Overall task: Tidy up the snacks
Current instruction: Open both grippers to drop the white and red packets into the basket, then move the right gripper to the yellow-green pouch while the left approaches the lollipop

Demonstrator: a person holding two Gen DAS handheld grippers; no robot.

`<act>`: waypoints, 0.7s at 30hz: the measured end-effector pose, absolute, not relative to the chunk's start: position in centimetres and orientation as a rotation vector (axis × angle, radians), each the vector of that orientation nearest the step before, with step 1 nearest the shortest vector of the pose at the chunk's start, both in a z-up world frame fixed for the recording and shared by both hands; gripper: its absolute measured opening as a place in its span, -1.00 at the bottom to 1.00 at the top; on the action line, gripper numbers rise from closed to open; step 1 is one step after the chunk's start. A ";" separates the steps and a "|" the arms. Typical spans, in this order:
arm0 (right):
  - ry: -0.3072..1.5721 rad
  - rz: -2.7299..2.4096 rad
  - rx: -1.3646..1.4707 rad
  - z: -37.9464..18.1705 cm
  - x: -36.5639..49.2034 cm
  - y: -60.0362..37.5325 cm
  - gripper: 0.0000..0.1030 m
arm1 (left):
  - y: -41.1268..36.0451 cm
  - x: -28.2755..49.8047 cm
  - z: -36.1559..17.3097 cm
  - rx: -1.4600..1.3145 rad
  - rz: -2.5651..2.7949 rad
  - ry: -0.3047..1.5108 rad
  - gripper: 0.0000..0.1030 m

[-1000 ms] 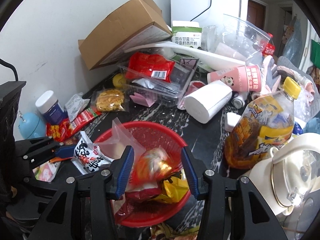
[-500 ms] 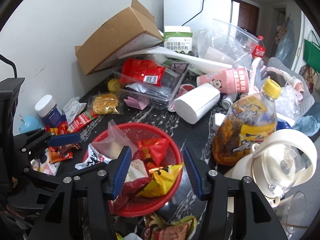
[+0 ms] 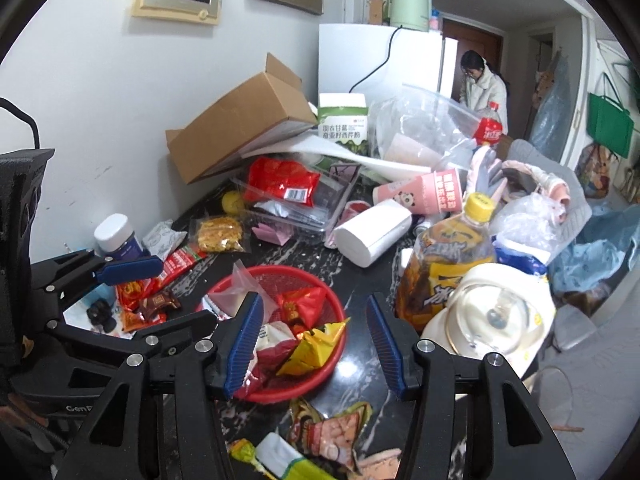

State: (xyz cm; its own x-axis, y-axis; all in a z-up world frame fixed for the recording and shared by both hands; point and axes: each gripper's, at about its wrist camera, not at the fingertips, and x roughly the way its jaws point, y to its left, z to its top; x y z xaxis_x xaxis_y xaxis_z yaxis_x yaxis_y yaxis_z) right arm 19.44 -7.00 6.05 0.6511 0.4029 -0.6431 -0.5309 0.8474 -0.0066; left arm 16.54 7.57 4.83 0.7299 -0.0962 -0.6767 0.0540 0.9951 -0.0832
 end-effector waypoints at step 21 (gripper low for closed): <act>0.568 0.457 -0.180 9.9 9.8 -12.7 0.37 | 3.6 9.0 9.6 0.018 -0.140 0.630 0.46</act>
